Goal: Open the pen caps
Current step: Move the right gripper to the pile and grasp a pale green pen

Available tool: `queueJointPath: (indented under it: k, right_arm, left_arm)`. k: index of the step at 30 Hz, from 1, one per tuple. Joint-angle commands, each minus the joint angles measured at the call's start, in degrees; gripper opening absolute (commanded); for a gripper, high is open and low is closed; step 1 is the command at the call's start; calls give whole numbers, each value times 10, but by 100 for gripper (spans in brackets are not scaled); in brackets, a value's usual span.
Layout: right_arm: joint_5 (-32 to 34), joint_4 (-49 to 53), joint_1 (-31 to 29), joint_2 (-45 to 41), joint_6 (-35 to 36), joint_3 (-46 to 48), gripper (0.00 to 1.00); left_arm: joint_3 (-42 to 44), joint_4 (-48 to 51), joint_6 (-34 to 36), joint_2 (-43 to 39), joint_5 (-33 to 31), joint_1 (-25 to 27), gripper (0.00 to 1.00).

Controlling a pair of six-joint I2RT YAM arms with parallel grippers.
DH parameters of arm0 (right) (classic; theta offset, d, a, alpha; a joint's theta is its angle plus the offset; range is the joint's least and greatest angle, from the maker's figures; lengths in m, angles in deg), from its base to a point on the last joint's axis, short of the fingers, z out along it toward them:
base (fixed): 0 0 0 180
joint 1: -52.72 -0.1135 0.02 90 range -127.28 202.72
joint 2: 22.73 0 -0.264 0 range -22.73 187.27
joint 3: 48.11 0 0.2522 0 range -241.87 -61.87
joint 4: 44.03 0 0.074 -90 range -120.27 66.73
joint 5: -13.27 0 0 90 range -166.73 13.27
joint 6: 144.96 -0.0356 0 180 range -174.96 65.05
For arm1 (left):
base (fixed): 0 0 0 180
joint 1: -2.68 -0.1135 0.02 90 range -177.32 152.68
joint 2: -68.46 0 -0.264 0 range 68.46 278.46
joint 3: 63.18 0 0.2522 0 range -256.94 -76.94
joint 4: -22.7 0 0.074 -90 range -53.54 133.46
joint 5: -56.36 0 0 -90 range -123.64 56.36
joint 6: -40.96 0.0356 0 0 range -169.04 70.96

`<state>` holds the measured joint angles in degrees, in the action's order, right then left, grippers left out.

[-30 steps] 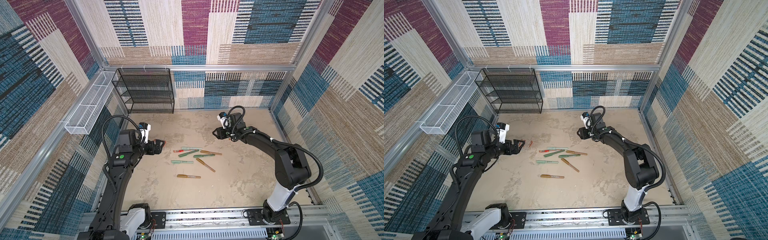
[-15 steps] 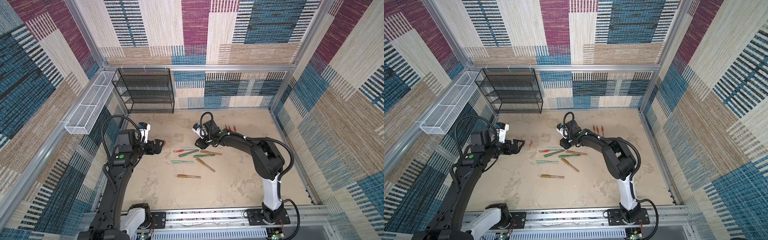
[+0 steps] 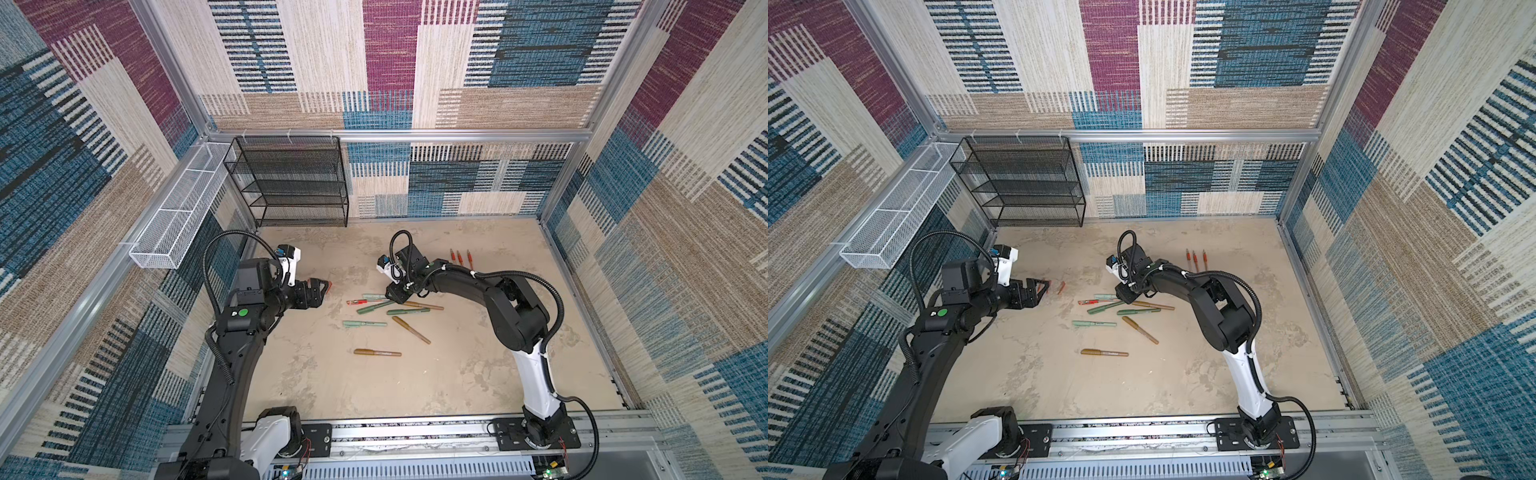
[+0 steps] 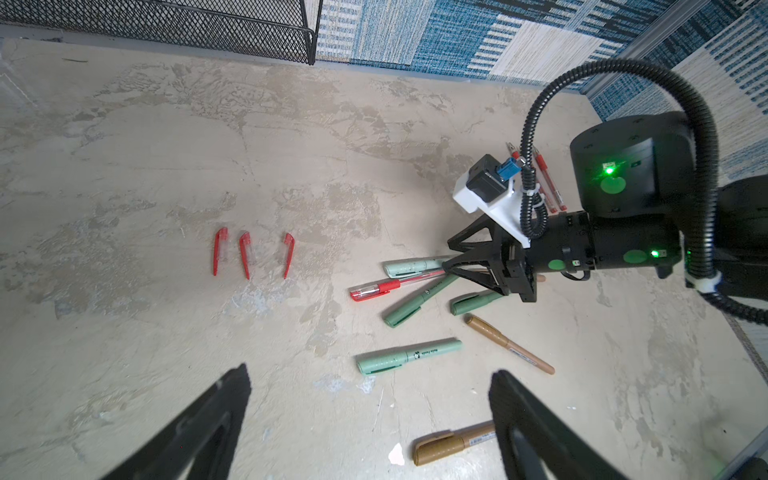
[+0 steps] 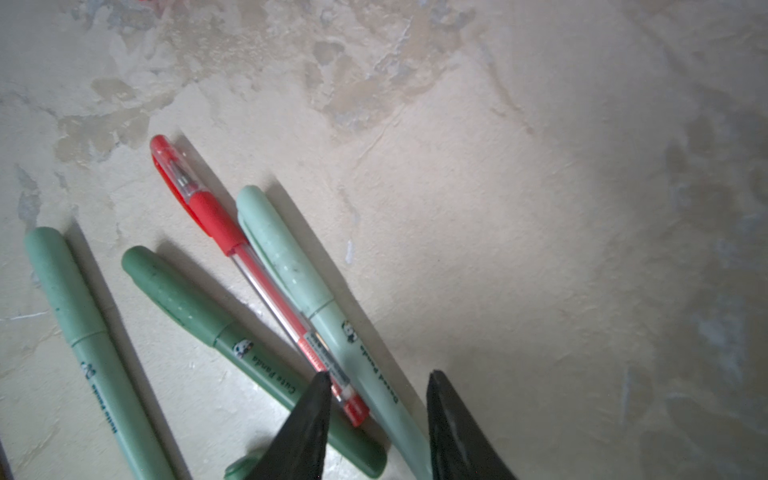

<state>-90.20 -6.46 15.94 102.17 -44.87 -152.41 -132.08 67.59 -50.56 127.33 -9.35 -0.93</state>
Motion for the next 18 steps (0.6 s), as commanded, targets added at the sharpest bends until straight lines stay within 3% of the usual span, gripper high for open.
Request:
queueJointPath:
  k: [1,9,18]
  right_arm:
    - [2,11,-1,15,-5,-9,39]
    - [36,16,-1,31,-11,-29,31]
    - [87,10,0,26,-9,-20,14]
  left_arm:
    - [-8,1,0,1,7,0,94]
    - [-8,1,2,0,4,-1,94]
    - [-4,-6,2,-1,0,-1,94]
